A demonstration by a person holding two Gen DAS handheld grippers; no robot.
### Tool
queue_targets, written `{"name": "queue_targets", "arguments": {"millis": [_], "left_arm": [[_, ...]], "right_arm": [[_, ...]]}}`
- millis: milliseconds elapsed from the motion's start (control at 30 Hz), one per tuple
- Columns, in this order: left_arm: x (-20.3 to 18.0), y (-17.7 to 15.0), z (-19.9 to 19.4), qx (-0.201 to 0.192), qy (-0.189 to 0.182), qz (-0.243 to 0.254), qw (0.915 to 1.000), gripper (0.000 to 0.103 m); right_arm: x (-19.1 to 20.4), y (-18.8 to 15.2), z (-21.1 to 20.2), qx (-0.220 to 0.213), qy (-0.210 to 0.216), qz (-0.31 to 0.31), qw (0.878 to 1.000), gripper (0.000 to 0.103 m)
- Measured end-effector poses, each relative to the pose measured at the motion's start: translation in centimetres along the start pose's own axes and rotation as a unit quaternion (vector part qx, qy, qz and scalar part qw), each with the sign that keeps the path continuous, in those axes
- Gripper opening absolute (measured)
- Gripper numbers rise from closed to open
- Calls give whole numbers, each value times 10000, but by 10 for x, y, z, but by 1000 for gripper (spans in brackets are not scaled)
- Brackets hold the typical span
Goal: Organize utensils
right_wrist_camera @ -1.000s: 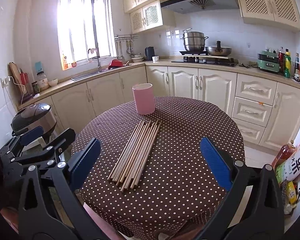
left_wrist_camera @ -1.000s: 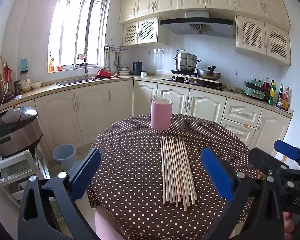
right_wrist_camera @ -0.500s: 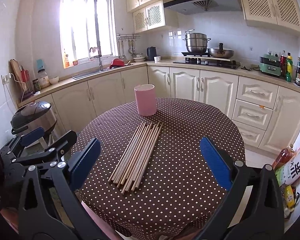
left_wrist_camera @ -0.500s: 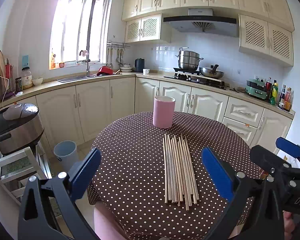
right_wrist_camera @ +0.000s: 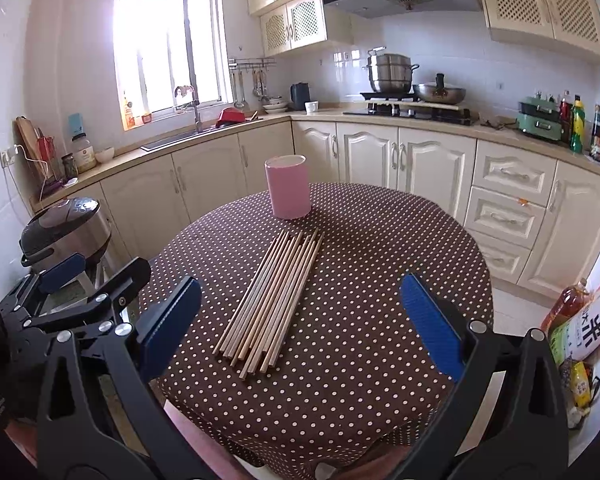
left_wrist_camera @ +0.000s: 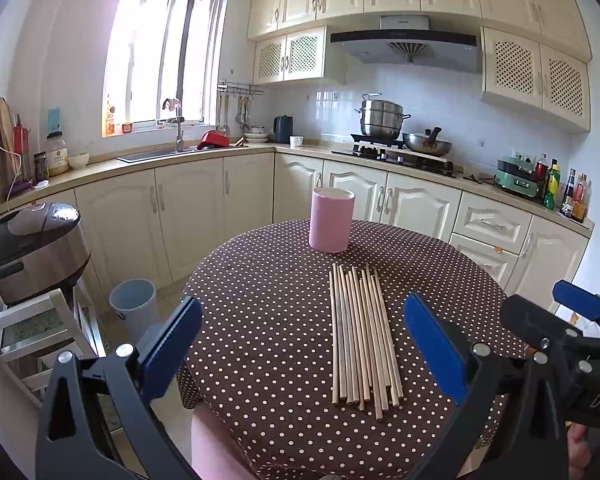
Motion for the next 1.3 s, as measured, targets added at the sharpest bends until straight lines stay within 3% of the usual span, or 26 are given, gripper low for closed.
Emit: {"name": "queue_targets", "arguments": {"millis": [700, 967, 1300], "left_arm": [[-2, -2, 35, 358, -19, 85, 9993, 99], [-5, -3, 47, 398, -52, 173, 9990, 99], [-10, -2, 49, 426, -70, 183, 9989, 99]], "right_arm": [[-8, 3, 26, 148, -260, 70, 9995, 97], [-19, 2, 38, 256, -177, 399, 9987, 97], [-19, 4, 37, 171, -134, 332, 9992, 97]]}}
Point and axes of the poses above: each gripper's, at about its wrist camera, not at the fingertips, and z roughly the way its jaws point, x to its left, y to its top, the point moved 4 cm from there along z, roughly the way its jaws point, and after that the axes turned 8 degrees about z, right-handed, at the moved point
